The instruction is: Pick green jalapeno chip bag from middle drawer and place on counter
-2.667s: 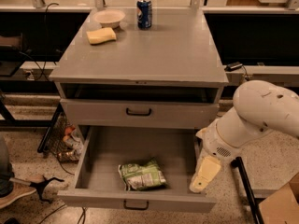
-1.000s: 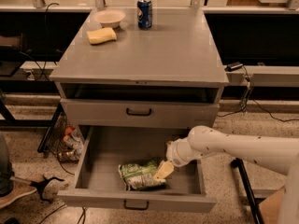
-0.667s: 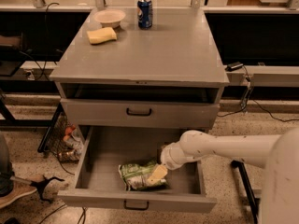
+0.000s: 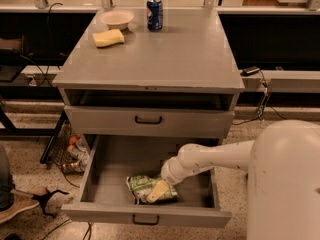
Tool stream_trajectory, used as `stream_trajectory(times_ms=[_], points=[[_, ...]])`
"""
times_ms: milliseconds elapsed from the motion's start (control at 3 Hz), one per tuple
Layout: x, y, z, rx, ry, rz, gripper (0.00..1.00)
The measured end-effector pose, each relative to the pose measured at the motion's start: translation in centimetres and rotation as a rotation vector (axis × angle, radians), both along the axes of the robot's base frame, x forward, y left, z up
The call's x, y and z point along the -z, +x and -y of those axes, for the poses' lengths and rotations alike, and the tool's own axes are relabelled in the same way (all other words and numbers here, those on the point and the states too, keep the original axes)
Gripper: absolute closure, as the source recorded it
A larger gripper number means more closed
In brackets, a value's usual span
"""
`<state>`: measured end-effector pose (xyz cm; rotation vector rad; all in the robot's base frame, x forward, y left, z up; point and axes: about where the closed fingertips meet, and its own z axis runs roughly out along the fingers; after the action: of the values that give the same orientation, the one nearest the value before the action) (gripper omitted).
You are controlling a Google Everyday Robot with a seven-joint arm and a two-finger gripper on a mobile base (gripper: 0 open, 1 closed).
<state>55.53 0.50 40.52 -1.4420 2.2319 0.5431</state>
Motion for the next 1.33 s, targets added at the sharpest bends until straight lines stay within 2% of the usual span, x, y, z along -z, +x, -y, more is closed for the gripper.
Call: stream_trajectory(times_ms=[333, 667, 1000, 1333], points=[[1.4, 0.1, -1.1, -0.009, -0.002, -0.013, 0.18], [2.8, -0.2, -1.7, -0.019, 0.007, -0.031, 0.5], [3.3, -0.3, -1.8, -0.026, 0.016, -0.041, 0.73], [-0.6, -0.1, -1.2, -0.048, 0.074, 0.016, 0.96]])
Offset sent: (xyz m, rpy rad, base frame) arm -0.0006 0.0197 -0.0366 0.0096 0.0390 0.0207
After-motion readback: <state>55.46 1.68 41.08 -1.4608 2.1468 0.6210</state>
